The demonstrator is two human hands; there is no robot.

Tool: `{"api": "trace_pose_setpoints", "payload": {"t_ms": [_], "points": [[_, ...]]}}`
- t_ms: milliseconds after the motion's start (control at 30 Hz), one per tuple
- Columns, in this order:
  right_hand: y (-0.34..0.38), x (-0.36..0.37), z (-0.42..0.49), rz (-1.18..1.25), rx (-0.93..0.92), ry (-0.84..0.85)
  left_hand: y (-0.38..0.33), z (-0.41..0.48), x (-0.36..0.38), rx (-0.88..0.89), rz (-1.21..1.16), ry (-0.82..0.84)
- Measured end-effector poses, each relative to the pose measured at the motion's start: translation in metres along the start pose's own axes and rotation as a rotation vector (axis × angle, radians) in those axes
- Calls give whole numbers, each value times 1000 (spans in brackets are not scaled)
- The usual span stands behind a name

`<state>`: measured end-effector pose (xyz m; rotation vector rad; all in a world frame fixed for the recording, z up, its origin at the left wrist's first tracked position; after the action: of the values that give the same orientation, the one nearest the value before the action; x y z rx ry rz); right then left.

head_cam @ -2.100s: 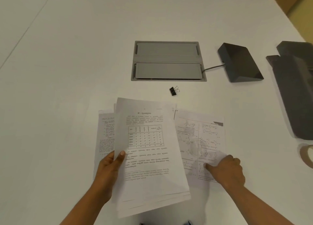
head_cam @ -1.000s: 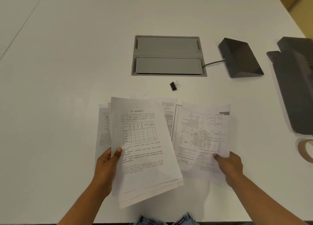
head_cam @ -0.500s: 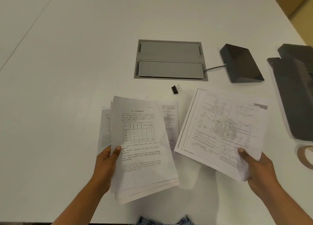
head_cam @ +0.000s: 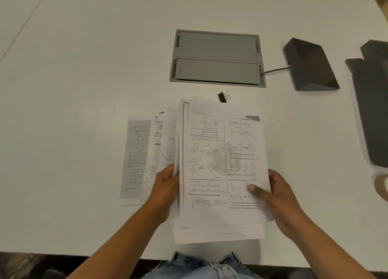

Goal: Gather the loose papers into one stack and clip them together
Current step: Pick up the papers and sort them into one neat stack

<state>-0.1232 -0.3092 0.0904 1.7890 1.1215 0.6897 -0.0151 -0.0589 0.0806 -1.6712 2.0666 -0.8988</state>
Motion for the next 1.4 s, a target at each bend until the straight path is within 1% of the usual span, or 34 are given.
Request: {"api": "trace_pose_setpoints", "payload": {"t_ms": [67,133,300,400,500,567,633,667,700,733,800,833,867,933,1033,1133,1400], "points": [[2,4,3,46,47,68,-4,-3,9,5,7,37],[6,5,5,91,62,112,-8,-6,16,16,30,35],[4,-1,9,64,36,50,-17,-9,23,20,-34,-42],[4,2,8,74,37,43,-16,-6,22,57,-2,-18],[-1,4,7,133,154,60,-15,-4,18,68,44,8],[-7,4,5,71,208,100,-15,-3,16,57,54,30],[-11,3,4,-33,188,94,-15,0,12,32,75,41],[-13,2,3,-34,172,77,-14,2,9,17,95,31],[-15,1,3,-21,163,52,-13,4,6,14,126,0],[-15,0,3,-10,160,24,-11,8,0,25,189,-72],[-16,-4,2,5,145,-58,-5,19,-15,41,386,-321],[-15,-5,1,9,131,-91,-2,23,-24,18,480,-453],[-16,-7,0,10,114,-114,2,27,-31,-21,561,-549],[-22,-15,0,-25,96,-151,10,37,-40,-67,734,-650],[-21,-20,-2,-25,86,-192,17,48,-40,-64,968,-701],[-21,-26,-3,-73,77,-208,20,54,-34,-55,1065,-723],[-20,-42,-3,-119,58,-276,14,62,-26,-63,995,-705]]}}
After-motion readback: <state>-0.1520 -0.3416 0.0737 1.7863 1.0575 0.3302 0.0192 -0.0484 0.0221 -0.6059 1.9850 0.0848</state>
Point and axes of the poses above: each hand's wrist, its own z-axis towards the middle knuckle, its own x-axis out of the palm, y = z × x, the point moved 4 cm from there along z, towards the middle knuckle, and after that the axes turned 9 degrees about -x, right-handed, at the moved point
